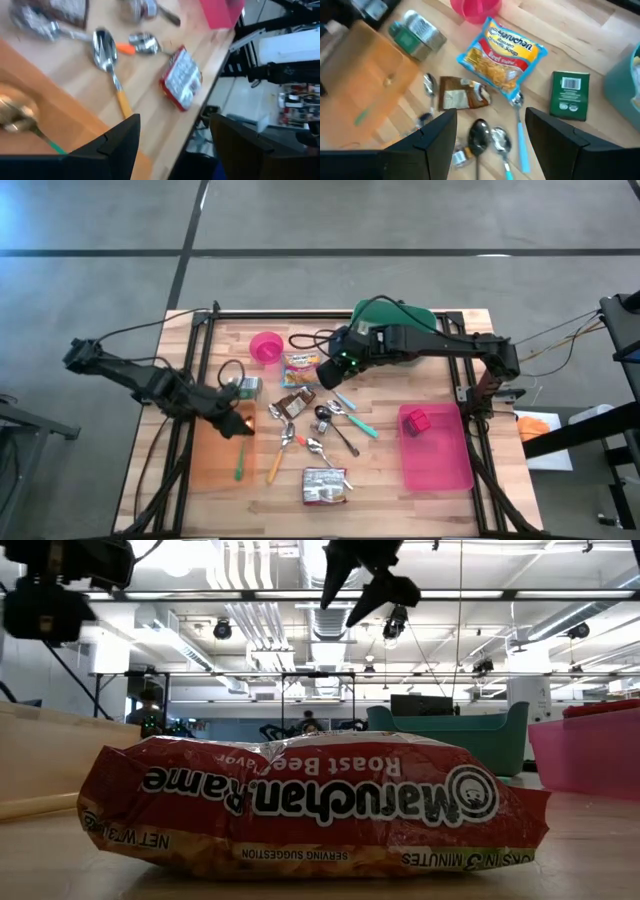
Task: Pick & Place Food Item
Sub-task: Put the brown seasoning bottle into the pink bin
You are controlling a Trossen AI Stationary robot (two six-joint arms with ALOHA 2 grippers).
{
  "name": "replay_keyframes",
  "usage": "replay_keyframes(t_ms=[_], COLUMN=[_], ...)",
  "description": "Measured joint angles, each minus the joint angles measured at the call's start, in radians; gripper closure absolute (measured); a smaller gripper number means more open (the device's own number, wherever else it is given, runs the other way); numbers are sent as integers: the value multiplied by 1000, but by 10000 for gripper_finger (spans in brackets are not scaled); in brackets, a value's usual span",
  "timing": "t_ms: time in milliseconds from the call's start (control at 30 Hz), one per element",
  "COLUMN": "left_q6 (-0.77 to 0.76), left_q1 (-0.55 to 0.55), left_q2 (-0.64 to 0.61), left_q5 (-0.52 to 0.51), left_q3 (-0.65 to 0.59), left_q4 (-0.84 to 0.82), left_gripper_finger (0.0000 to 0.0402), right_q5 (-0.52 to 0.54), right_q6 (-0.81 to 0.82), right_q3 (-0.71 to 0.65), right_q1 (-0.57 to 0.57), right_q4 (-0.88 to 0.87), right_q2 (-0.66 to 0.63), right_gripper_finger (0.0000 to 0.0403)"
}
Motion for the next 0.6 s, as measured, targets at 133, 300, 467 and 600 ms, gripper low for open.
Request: replay_keyframes(t_ms=[133, 300, 467, 600], left_q6=[80, 168, 242, 297], left_q1=[60, 121, 184, 228], left_q2=[0, 0, 0, 0], left_q5=[11, 15, 15, 25], left_q3=[42, 89, 111, 120], left_q4=[-67, -128, -137, -147], left_gripper_finger=[160, 160, 160, 160], right_q5=[3, 83, 130, 122], right_q6=[-50, -112, -119, -127], right_q3=[0, 0, 0, 0], right_q1=[-8, -17, -17, -17], right_q4=[13, 23, 25, 21], right_q2=[18, 27, 27, 27], right_gripper_finger=[171, 171, 171, 171])
